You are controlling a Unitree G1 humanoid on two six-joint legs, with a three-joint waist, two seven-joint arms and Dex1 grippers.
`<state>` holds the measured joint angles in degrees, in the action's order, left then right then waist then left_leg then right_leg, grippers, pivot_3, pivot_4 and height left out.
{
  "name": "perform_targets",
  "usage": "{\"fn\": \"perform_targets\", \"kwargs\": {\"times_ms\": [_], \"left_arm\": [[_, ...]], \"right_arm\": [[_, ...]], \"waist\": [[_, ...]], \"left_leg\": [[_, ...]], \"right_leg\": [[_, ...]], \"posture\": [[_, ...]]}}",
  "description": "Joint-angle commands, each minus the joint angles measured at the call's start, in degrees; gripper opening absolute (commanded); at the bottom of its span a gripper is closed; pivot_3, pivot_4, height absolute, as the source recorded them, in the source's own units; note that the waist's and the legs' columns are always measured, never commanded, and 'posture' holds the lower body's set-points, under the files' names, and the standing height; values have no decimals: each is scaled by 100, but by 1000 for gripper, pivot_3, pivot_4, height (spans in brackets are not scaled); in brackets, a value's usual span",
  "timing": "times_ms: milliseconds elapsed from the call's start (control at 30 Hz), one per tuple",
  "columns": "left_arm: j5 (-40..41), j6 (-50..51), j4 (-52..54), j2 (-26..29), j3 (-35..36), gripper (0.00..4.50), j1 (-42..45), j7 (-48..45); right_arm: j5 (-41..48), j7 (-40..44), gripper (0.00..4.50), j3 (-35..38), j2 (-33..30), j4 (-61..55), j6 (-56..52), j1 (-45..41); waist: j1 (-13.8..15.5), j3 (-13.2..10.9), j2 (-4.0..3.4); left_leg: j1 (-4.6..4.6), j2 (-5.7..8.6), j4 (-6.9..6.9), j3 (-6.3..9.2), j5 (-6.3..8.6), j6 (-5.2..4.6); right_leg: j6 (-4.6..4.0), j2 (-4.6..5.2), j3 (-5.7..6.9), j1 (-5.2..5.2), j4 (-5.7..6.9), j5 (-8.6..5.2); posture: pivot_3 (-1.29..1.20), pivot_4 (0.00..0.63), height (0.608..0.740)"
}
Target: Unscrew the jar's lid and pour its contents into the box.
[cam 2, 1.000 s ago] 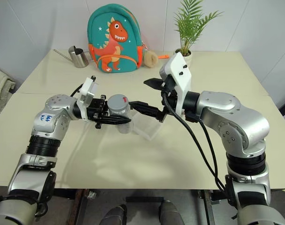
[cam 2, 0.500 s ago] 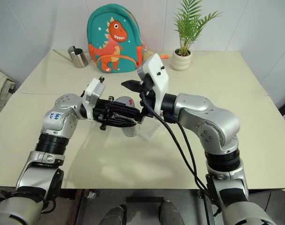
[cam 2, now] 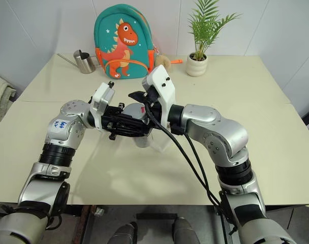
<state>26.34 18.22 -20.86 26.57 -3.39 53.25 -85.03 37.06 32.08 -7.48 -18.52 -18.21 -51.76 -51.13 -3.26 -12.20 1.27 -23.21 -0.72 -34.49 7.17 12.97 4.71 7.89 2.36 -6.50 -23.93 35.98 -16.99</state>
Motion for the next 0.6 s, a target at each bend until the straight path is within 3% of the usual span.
{"fn": "perform_targets", "kwargs": {"times_ms": [33, 600], "left_arm": [[76, -41, 331, 58, 61, 1931, 19, -40], [131, 15, 439, 316, 228, 1931, -179, 162]], "right_arm": [[-47, -68, 4463, 143, -1, -146, 82, -40], [493, -481, 4463, 1023, -896, -1141, -825, 436]], "waist": [[1, 0, 0], [2, 0, 0]], "left_leg": [[0, 0, 0, 0, 0, 0], [0, 0, 0, 0, 0, 0]], "right_leg": [[0, 0, 0, 0, 0, 0], [-1, 0, 0, 0, 0, 0]], "posture": [[0, 150, 740], [0, 150, 740]]}}
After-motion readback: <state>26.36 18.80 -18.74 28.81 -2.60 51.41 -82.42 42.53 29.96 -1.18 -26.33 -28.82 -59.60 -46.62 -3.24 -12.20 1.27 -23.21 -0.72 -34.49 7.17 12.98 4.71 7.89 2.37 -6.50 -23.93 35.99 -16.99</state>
